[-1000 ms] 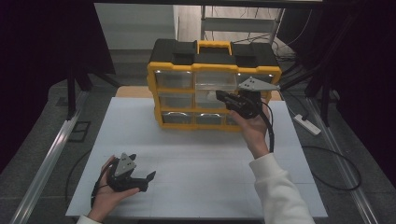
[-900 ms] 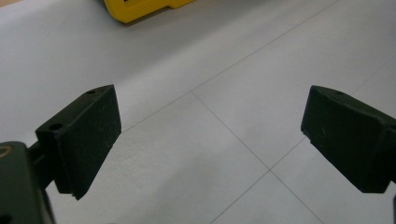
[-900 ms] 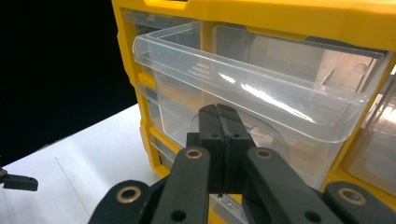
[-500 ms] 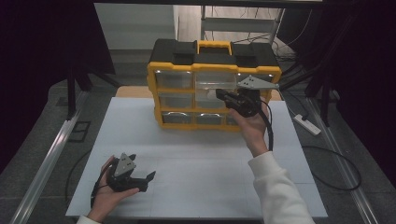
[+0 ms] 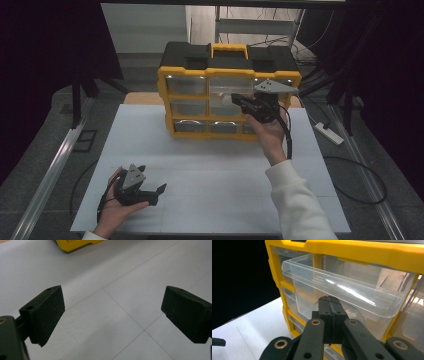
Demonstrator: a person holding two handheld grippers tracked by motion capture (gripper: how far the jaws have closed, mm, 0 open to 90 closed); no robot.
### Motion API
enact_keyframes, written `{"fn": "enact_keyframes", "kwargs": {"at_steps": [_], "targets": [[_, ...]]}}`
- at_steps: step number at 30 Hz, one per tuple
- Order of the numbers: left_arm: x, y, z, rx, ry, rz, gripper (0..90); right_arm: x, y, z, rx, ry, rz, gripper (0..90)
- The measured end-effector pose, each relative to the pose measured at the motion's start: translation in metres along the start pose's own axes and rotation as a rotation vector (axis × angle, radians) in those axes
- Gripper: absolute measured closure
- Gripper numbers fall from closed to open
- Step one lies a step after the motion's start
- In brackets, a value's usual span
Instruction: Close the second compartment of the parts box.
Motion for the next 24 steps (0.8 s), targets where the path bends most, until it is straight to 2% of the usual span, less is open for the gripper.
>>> {"fn": "enact_keyframes", "kwargs": {"at_steps": [24], "targets": [[0.0003, 0.0002, 0.0002, 0.003, 0.001, -0.002, 5.7, -0.004, -0.0077, -0.0019, -0.008, 0.006, 0.032, 89.4]]}}
Point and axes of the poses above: each handheld gripper's, and its own axes: x roughly backward along the jaws, z roughly out of its underside, y roughly to its left, the point moved 2 cm from there along -x, roughly forward along the jaws, and after that the axes turned 3 degrees about -z, right-handed, at the moved point
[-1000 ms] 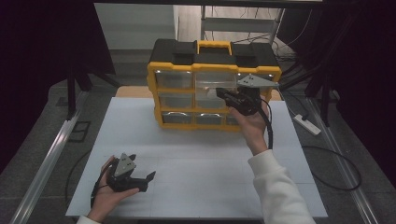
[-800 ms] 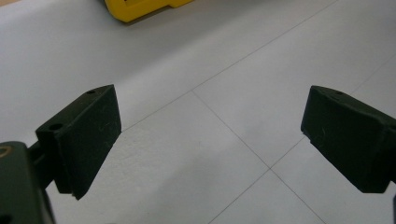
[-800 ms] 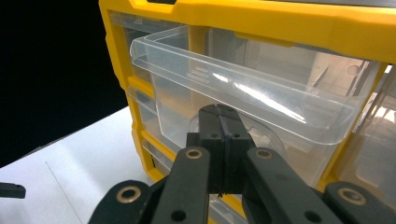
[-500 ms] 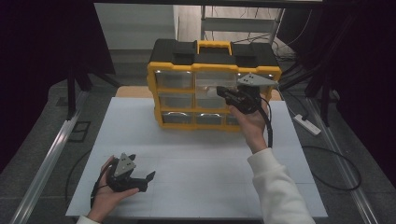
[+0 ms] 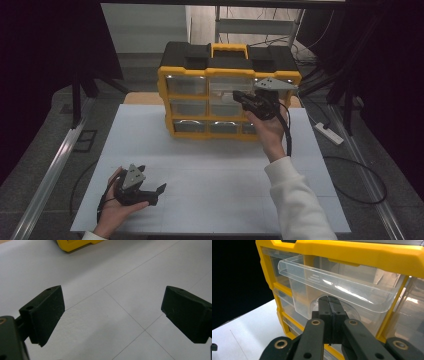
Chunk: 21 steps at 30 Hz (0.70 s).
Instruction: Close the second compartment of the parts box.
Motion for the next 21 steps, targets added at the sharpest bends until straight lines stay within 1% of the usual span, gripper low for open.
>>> {"fn": "enact_keyframes", "kwargs": {"at_steps": [16, 19, 21], "targets": [[-0.0001, 0.0, 0.0003, 0.001, 0.0, 0.0, 5.6, -0.0032, -0.0022, -0.0019, -0.002, -0.007, 0.009, 89.4], [-0.0001, 0.0, 0.0002, 0.001, 0.0, -0.001, 5.6, -0.0034, -0.0031, -0.0024, -0.002, 0.003, 0.014, 89.4], [0.0, 0.0001, 0.0003, 0.001, 0.0, 0.0, 5.6, -0.0047, -0.0035, -0.0026, -0.003, -0.003, 0.016, 89.5]]}}
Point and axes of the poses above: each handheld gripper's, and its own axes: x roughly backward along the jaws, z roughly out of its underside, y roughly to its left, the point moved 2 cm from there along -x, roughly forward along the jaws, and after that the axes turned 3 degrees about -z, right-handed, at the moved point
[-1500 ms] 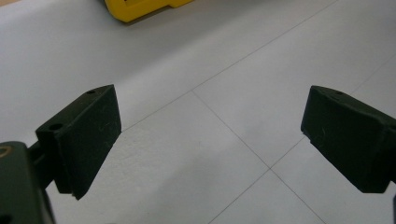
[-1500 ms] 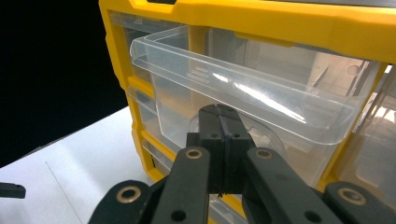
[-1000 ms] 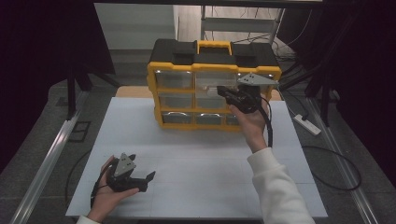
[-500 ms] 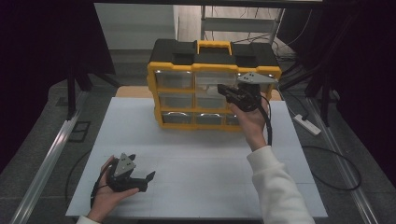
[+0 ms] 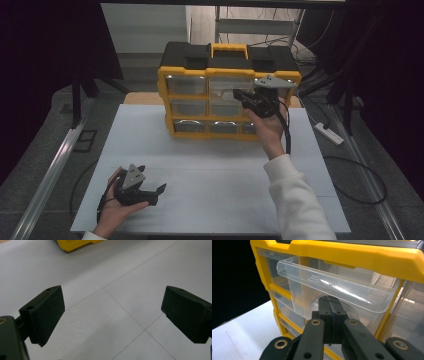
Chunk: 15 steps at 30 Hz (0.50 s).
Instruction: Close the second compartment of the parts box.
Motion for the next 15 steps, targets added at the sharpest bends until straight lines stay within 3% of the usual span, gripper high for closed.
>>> {"fn": "enact_keyframes", "kwargs": {"at_steps": [15], "targets": [[0.0, 0.001, 0.001, 0.0, 0.002, -0.002, 5.7, -0.009, -0.012, 0.001, -0.022, 0.002, 0.024, 89.4]]}}
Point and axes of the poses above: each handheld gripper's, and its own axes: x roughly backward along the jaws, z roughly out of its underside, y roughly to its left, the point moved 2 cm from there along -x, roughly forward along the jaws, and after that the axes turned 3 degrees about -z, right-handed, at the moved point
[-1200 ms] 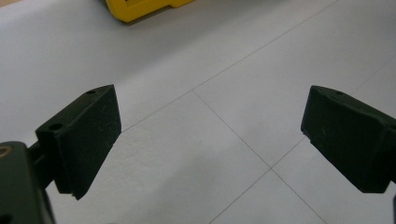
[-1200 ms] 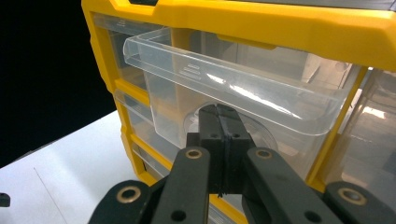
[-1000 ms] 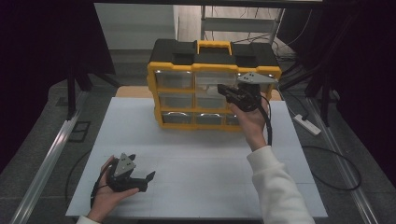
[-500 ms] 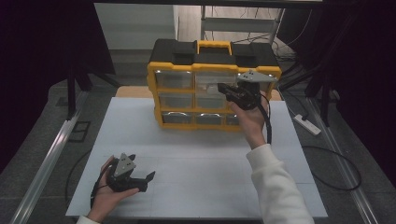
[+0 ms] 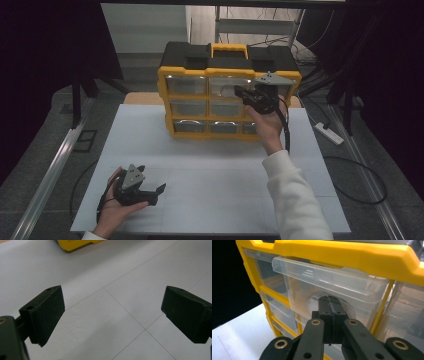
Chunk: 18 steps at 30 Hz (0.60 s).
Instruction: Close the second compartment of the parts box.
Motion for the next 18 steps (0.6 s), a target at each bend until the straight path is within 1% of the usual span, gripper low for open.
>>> {"fn": "enact_keyframes", "kwargs": {"at_steps": [7, 9, 16, 18], "targets": [[-0.0001, 0.0002, 0.0002, 0.003, 0.001, -0.001, 5.6, -0.0045, -0.005, 0.0022, -0.012, 0.008, 0.01, 89.4], [-0.0001, 0.0005, 0.0003, 0.003, 0.001, -0.001, 5.6, -0.0056, -0.0057, 0.0026, -0.015, 0.003, 0.009, 89.4], [0.0001, 0.0012, 0.0006, 0.005, 0.001, -0.001, 5.6, -0.0077, -0.0067, 0.004, -0.016, 0.013, 0.012, 89.4], [0.0006, 0.0012, 0.0006, 0.007, -0.001, -0.001, 5.6, -0.0081, -0.0061, 0.0048, -0.018, 0.007, 0.009, 88.8]]}}
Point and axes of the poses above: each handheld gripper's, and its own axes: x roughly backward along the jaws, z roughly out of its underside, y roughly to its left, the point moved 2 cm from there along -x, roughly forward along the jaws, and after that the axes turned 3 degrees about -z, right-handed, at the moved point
